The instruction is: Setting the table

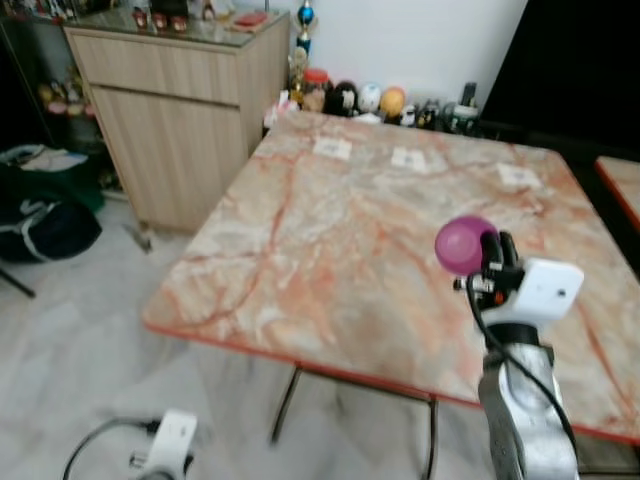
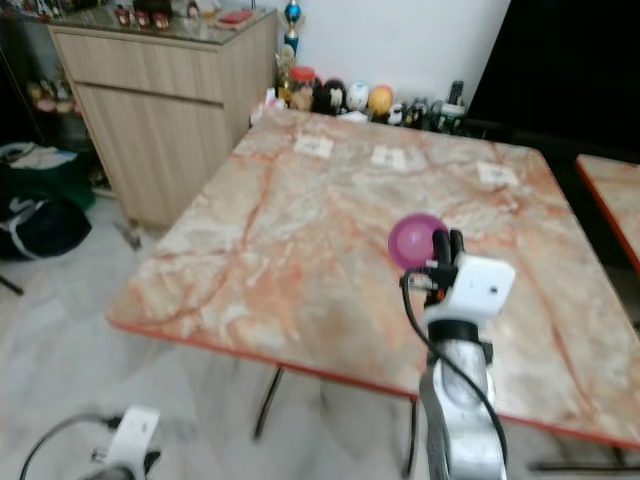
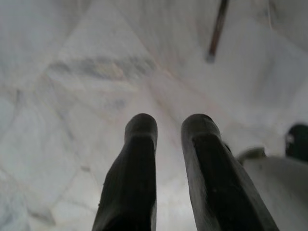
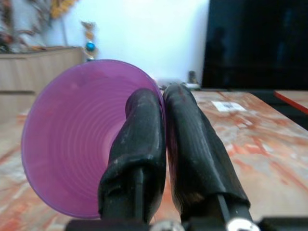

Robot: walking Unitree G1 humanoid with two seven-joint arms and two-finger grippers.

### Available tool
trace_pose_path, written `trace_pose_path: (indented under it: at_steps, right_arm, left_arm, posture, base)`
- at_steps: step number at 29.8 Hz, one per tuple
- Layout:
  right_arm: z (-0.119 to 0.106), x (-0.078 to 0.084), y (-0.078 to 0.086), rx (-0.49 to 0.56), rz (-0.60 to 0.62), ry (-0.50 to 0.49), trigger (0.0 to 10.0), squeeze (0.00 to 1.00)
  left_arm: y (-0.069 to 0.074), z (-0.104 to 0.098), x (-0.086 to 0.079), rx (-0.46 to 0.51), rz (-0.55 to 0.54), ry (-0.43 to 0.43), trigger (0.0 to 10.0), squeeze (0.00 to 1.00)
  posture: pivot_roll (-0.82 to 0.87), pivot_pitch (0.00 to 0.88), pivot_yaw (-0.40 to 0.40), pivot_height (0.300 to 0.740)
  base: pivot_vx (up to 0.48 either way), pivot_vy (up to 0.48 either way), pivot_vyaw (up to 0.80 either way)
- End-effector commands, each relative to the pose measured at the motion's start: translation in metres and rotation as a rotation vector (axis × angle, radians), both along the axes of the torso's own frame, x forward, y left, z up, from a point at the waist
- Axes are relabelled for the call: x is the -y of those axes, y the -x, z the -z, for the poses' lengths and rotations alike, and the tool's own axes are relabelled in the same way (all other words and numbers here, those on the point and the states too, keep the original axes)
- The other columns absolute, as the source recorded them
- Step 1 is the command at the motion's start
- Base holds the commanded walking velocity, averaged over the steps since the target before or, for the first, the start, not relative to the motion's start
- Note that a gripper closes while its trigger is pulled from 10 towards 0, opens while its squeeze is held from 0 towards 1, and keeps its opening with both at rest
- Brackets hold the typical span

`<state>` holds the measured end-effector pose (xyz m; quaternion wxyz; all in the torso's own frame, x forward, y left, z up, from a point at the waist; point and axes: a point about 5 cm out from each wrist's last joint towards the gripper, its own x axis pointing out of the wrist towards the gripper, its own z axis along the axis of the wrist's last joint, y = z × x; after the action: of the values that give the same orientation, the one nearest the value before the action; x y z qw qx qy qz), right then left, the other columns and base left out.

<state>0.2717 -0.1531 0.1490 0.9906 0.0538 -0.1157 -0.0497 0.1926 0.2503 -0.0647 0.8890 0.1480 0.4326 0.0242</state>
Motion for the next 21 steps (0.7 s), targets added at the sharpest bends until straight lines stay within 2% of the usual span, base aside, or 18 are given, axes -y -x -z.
trace_pose_path:
  at_steps: [1,6,10,21]
  right_arm:
    - [-0.003,0.007,0.000,0.016,0.027,0.000,10.0,0.00]
    - [0.003,0.013,-0.002,0.004,0.076,-0.095,10.0,0.00]
    - [0.013,0.022,0.000,-0.013,0.140,-0.213,10.0,0.00]
    - [0.011,0.024,-0.001,0.006,0.155,-0.239,10.0,0.00]
  left_arm:
    - [-0.004,-0.001,0.004,0.009,0.009,0.008,10.0,0.00]
    - [-0.005,-0.002,0.003,0.010,0.017,0.002,10.0,0.00]
    - [-0.006,-0.004,-0.001,0.008,0.027,-0.010,10.0,0.00]
    - [-0.006,-0.005,-0.004,0.007,0.032,-0.022,10.0,0.00]
  posture:
    - [0.15,0.010,-0.067,0.740]
    - [0.15,0.015,-0.045,0.740]
    - [0.16,0.018,-0.026,0.740]
    - [0.16,0.019,-0.022,0.740]
  base:
    - [0.000,-0.480,0.00]
    - [0.000,-0.480,0.00]
    - [0.000,-0.480,0.00]
    - [0.000,-0.480,0.00]
